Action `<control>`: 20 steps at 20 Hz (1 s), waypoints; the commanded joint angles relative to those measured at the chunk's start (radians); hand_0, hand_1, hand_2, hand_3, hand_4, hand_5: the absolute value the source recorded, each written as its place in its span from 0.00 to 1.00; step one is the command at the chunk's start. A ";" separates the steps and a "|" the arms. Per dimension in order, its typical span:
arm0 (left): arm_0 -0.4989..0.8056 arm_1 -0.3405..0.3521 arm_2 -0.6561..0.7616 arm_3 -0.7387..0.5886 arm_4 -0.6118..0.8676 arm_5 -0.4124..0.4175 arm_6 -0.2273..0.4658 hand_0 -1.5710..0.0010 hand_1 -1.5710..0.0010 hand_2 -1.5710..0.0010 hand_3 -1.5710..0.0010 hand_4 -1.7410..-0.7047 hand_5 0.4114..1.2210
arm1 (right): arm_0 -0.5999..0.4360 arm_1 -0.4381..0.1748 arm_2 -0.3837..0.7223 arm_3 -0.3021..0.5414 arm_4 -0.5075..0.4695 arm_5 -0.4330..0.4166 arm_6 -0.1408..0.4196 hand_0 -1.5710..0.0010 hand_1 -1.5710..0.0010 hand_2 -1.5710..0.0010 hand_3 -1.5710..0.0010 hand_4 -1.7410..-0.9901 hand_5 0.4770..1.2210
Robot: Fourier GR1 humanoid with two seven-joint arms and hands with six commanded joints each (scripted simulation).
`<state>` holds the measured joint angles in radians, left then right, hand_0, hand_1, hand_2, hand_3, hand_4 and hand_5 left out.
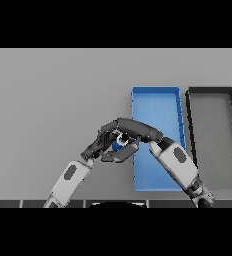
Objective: Pick up the blue pipe and place it into the blue bin.
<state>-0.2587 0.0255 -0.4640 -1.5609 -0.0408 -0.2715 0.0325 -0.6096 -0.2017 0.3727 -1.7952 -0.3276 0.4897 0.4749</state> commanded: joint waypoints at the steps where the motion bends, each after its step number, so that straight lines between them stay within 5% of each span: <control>1: 0.003 -0.005 0.003 0.008 -0.006 0.006 0.003 0.00 0.00 0.00 0.00 0.09 1.00 | 0.004 0.003 0.001 0.008 0.006 -0.003 -0.001 0.35 0.35 0.34 0.44 0.30 0.10; 3: 0.015 -0.018 0.007 0.002 0.020 -0.012 -0.023 0.00 0.00 0.00 0.03 0.06 1.00 | -0.003 0.021 0.008 -0.002 -0.025 -0.009 0.014 0.23 0.23 0.22 0.35 0.21 0.23; 6: 0.024 -0.036 0.020 0.004 0.032 -0.029 -0.037 0.00 0.00 0.00 0.05 0.03 1.00 | 0.004 0.018 0.018 -0.009 -0.050 -0.020 -0.010 0.12 0.12 0.11 0.20 0.12 0.61; 8: 0.015 -0.038 0.033 0.006 0.033 -0.055 -0.023 0.00 0.00 0.00 0.08 0.02 1.00 | 0.015 0.011 0.039 -0.015 -0.029 -0.036 -0.061 0.07 0.07 0.07 0.14 0.08 0.75; 13: 0.009 -0.059 0.050 0.002 -0.007 -0.055 -0.002 0.00 0.00 0.00 0.09 0.01 1.00 | 0.014 -0.003 0.063 -0.008 -0.019 -0.076 -0.164 0.02 0.02 0.02 0.04 0.03 0.92; 16: 0.022 -0.051 0.048 -0.001 -0.060 -0.032 -0.051 0.00 0.00 0.00 0.07 0.02 1.00 | 0.018 0.001 0.068 -0.010 0.032 -0.097 -0.196 0.01 0.01 0.01 0.02 0.01 0.96; 17: 0.019 -0.044 0.052 -0.007 -0.084 -0.025 -0.042 0.07 0.15 0.18 0.26 0.14 1.00 | 0.017 0.002 0.068 -0.008 0.044 -0.103 -0.207 0.01 0.01 0.01 0.02 0.01 0.97; 20: 0.017 -0.030 0.058 -0.005 -0.089 -0.115 -0.054 0.52 0.56 0.58 0.62 0.44 1.00 | 0.014 0.019 0.079 -0.029 0.043 -0.118 -0.136 0.01 0.01 0.00 0.01 0.01 0.98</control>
<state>-0.2413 -0.0040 -0.4062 -1.5654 -0.1329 -0.3893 -0.0212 -0.5961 -0.1822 0.4516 -1.8245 -0.2835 0.3739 0.3332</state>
